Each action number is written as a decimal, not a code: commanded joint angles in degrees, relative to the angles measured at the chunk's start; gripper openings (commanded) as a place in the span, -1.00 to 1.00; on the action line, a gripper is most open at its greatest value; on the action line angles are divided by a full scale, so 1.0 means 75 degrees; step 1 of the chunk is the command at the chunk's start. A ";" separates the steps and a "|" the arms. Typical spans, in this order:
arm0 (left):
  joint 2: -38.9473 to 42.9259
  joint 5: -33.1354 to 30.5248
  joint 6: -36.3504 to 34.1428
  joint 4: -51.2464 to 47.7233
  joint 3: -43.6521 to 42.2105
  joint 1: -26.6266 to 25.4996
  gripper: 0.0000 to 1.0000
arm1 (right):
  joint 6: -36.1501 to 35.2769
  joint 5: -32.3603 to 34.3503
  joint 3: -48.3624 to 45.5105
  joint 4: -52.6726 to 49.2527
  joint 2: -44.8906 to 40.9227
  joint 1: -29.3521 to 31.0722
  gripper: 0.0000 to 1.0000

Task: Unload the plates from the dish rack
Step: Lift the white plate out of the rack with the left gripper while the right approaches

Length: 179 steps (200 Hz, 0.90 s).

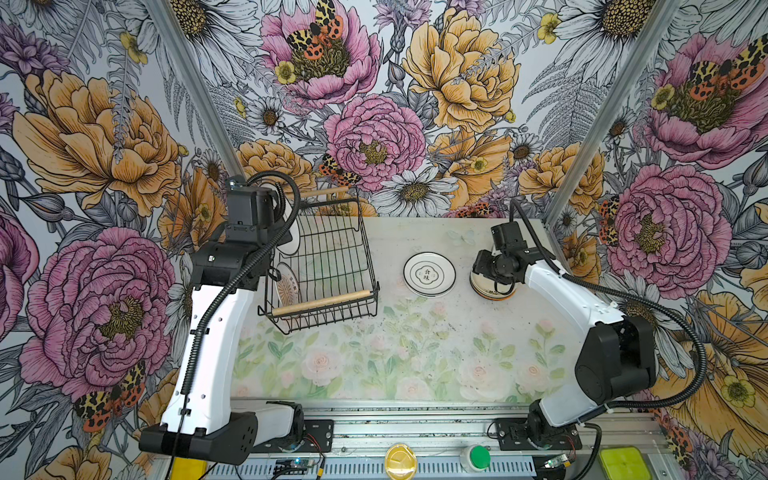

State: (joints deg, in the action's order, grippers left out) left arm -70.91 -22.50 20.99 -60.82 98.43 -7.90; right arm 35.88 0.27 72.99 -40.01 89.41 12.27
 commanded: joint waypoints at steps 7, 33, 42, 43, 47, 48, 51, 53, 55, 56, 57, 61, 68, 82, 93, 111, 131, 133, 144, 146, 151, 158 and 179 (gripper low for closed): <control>0.0394 0.1900 0.1345 0.1211 -0.1247 -0.0216 -1.00 | -0.0120 0.0121 -0.0337 0.0172 -0.0542 -0.0069 0.21; 0.0543 0.2676 0.1868 0.2011 -0.2035 -0.0843 -1.00 | -0.0096 0.0027 -0.0711 0.0224 -0.0924 -0.0078 0.22; 0.0593 0.3324 0.2118 0.2581 -0.2432 -0.0911 -1.00 | -0.0097 0.0006 -0.0857 0.0225 -0.1076 -0.0099 0.22; 0.0606 0.3379 0.2144 0.2649 -0.2469 -0.0925 -1.00 | -0.0097 0.0002 -0.0871 0.0231 -0.1090 -0.0094 0.22; 0.0618 0.3554 0.2287 0.2913 -0.2640 -0.0985 -1.00 | -0.0104 0.0000 -0.0942 0.0238 -0.1161 -0.0099 0.23; 0.0624 0.3576 0.2334 0.2968 -0.2691 -0.1003 -1.00 | -0.0106 -0.0007 -0.0960 0.0237 -0.1173 -0.0094 0.23; 0.0630 0.3670 0.2426 0.3163 -0.2805 -0.1055 -1.00 | -0.0099 0.0004 -0.1010 0.0243 -0.1236 -0.0096 0.23; 0.0634 0.3707 0.2477 0.3281 -0.2881 -0.1111 -1.00 | -0.0097 0.0003 -0.1039 0.0247 -0.1269 -0.0109 0.23; 0.0635 0.3760 0.2516 0.3380 -0.2937 -0.1161 -1.00 | -0.0093 0.0000 -0.1078 0.0248 -0.1304 -0.0112 0.23; 0.0633 0.3784 0.2542 0.3424 -0.2980 -0.1173 -1.00 | -0.0095 -0.0001 -0.1099 0.0248 -0.1321 -0.0118 0.23; 0.0626 0.3808 0.2561 0.3481 -0.3013 -0.1196 -1.00 | -0.0096 -0.0001 -0.1115 0.0254 -0.1342 -0.0116 0.23; 0.0584 0.3892 0.2629 0.3643 -0.3091 -0.1302 -1.00 | -0.0100 -0.0003 -0.1185 0.0278 -0.1410 -0.0122 0.23; 0.0520 0.3914 0.2738 0.3771 -0.3162 -0.1484 -1.00 | -0.0086 -0.0051 -0.1303 0.0294 -0.1538 -0.0149 0.23; 0.0334 0.3800 0.2773 0.4026 -0.3231 -0.1902 -1.00 | -0.0064 -0.0210 -0.1538 0.0353 -0.1788 -0.0212 0.24; 0.0214 0.3901 0.2882 0.4334 -0.3317 -0.2122 -1.00 | -0.0044 -0.0354 -0.1731 0.0398 -0.1973 -0.0281 0.24; 0.0019 0.4211 0.3148 0.4960 -0.3534 -0.2297 -1.00 | 0.0040 -0.0736 -0.2074 0.0532 -0.2335 -0.0423 0.24; -0.0201 0.4454 0.3478 0.5625 -0.3774 -0.2463 -1.00 | 0.0190 -0.1384 -0.2594 0.0938 -0.2855 -0.0626 0.24; -0.0224 0.4477 0.3519 0.5689 -0.3805 -0.2471 -1.00 | 0.0207 -0.1454 -0.2648 0.0986 -0.2907 -0.0654 0.24; -0.0375 0.4643 0.3769 0.6066 -0.3938 -0.2538 -1.00 | 0.0356 -0.1863 -0.2944 0.1316 -0.3222 -0.0754 0.24; -0.0409 0.4650 0.3814 0.6107 -0.3946 -0.2560 -1.00 | 0.0383 -0.1937 -0.2996 0.1377 -0.3280 -0.0786 0.24; -0.0481 0.4680 0.3925 0.6217 -0.3975 -0.2598 -1.00 | 0.0457 -0.2092 -0.3124 0.1536 -0.3418 -0.0824 0.24; -0.0591 0.4730 0.4049 0.6446 -0.4023 -0.2664 -1.00 | 0.0579 -0.2257 -0.3306 0.1764 -0.3610 -0.0862 0.25; -0.0870 0.4766 0.4526 0.7104 -0.4113 -0.2904 -1.00 | 0.0925 -0.2686 -0.3801 0.2577 -0.4140 -0.0898 0.25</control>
State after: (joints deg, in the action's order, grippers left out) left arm -76.20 10.28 49.30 -18.92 68.07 -27.77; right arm 39.18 -13.50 47.42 -30.17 62.48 5.91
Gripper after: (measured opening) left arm 0.094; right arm 0.625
